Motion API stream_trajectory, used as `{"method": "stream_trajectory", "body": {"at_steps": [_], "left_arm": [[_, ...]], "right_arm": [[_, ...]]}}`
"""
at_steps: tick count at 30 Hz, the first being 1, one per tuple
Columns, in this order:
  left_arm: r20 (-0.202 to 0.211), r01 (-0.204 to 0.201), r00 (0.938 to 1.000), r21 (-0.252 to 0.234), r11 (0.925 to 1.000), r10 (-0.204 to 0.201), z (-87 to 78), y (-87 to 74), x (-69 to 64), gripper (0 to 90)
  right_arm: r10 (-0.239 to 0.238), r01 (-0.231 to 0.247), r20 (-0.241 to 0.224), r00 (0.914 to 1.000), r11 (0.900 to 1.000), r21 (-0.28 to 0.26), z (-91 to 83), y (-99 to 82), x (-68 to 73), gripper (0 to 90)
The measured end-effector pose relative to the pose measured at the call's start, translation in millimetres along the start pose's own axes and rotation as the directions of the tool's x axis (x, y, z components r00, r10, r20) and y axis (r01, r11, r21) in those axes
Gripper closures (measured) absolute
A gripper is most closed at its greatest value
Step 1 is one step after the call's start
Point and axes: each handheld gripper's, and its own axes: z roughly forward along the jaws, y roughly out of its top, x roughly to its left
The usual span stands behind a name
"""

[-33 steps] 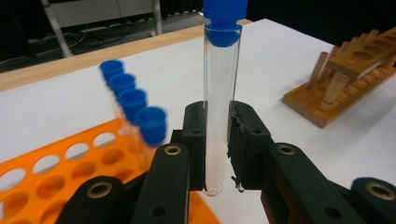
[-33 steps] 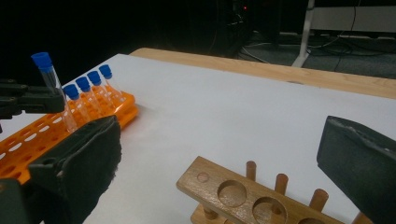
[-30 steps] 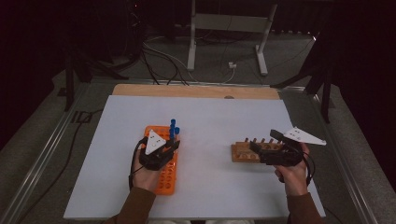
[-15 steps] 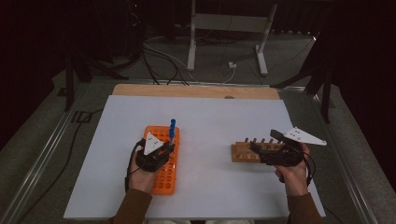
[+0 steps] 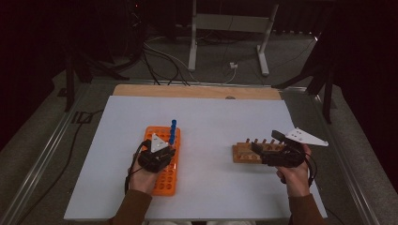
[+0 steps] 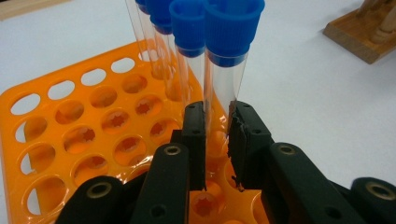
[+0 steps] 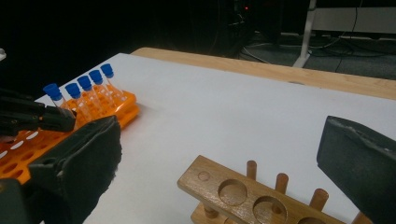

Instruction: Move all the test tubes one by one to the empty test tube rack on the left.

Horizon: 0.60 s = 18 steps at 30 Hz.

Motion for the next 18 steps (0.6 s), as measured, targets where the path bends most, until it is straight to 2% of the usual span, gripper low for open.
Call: {"method": "stream_trajectory", "body": {"at_steps": [6,18], "left_arm": [[-0.006,-0.019,0.9998,0.045,0.9988,0.019,3.5,1.2,-1.6,78.5],[-0.011,-0.013,0.9999,0.045,0.9989,0.013,2.6,0.3,-2.3,78.6]], "right_arm": [[-0.004,0.004,-0.003,1.0000,1.0000,0.000,0.2,0.0,0.8,0.0],[-0.010,0.010,-0.010,0.9999,0.9999,0.007,1.2,-1.0,1.6,0.0]]}}
